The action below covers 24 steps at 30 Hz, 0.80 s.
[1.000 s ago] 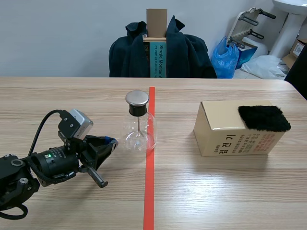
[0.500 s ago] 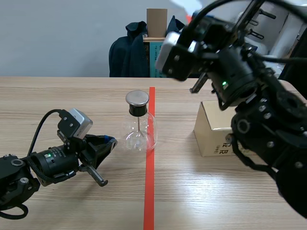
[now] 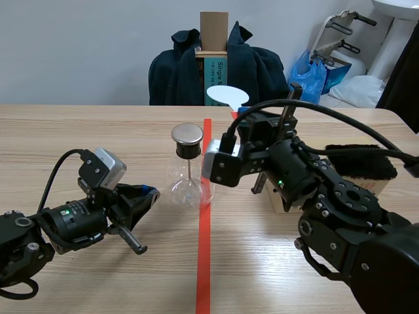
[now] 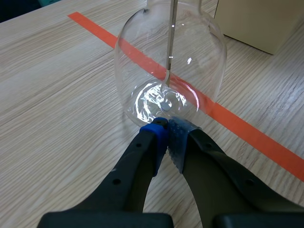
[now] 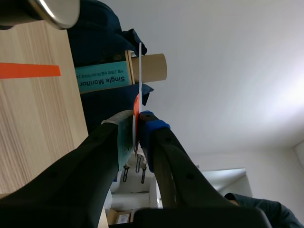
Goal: Do the electroscope experiment.
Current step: 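Bring the plate to the electroscope and point at the metal foil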
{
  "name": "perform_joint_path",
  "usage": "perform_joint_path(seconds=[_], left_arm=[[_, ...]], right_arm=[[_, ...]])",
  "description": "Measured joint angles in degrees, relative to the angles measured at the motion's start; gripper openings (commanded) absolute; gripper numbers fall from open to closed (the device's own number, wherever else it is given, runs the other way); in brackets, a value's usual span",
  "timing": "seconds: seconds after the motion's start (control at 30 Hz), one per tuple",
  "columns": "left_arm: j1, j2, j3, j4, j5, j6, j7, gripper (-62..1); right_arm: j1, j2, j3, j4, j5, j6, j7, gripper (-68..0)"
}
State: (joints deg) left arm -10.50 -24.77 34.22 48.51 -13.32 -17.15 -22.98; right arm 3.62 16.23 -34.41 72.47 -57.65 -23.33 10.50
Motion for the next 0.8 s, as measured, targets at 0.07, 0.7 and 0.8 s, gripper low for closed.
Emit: perform_joint_path(seconds=[0.07,0.7,0.8], left_arm=[[0.0,0.0,0.0,0.0,0.0,0.0,0.0,-57.7],[0.0,0.0,0.0,0.0,0.0,0.0,0.0,-57.7],[0.0,0.0,0.0,0.0,0.0,0.0,0.1,-57.7]], right_arm=[[0.0,0.0,0.0,-1.0,0.0,-0.2,0.2,-66.9],[-1.1,0.0,0.1,-2.2,-2.6,-5.0,7.8,-66.9],[-2.4,0.0,0.0,-2.2,-3.3,-6.1,10.6,-66.9]])
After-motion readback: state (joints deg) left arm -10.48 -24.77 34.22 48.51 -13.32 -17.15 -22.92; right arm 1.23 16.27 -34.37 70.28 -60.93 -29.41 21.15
